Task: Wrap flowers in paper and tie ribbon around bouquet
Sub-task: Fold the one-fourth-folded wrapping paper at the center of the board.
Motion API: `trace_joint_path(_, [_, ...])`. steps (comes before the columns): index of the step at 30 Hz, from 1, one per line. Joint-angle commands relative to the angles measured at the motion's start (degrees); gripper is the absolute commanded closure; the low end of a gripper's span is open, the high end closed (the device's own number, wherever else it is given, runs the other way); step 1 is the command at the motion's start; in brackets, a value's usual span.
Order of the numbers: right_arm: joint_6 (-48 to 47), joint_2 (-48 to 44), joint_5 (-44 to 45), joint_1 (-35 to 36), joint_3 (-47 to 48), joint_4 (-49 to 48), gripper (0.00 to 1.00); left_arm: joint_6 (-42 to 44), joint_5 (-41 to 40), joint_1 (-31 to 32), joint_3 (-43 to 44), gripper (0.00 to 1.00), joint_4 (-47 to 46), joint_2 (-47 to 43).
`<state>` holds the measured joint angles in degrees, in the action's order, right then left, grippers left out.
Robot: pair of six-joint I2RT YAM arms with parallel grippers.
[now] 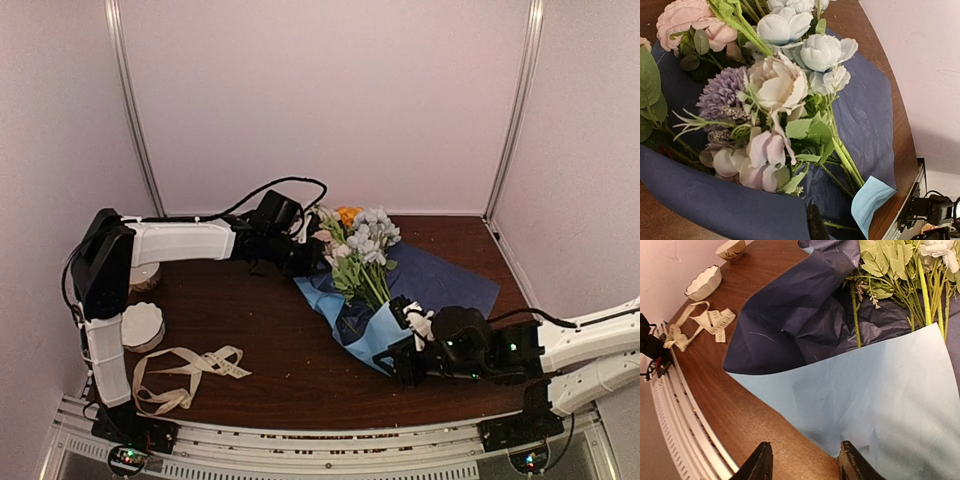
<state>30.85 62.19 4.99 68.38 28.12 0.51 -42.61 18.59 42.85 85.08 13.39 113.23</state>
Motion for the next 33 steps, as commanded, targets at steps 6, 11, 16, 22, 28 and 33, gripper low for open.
trace_joint_path(6, [-3.60,14.07,10.07,4.81,10.79,5.17,0.46,0.54,-1.19,0.13,1.93,1.00,-0.05,1.29])
trace_joint_path(11, [-4.38,19.94,12.79,4.78,14.99,6.97,0.46,0.68,-1.11,0.13,1.93,1.00,0.25,1.38])
trace_joint_path(16, [-4.43,25.49,16.36,4.81,18.41,8.94,0.52,0.71,-1.14,0.14,1.30,1.00,0.37,1.08])
trace_joint_path(22, [-2.51,27.53,15.50,4.83,19.37,10.02,0.85,1.22,-1.77,0.13,0.10,1.00,0.95,-0.09])
trace_joint_path(28, [-0.51,23.31,8.25,3.66,14.07,4.01,0.97,3.69,-5.93,0.13,1.07,0.95,4.32,-2.08])
trace_joint_path(33, [3.12,23.26,0.28,0.72,10.71,-1.25,1.00,6.57,-8.26,0.17,3.47,0.64,7.75,-3.49])
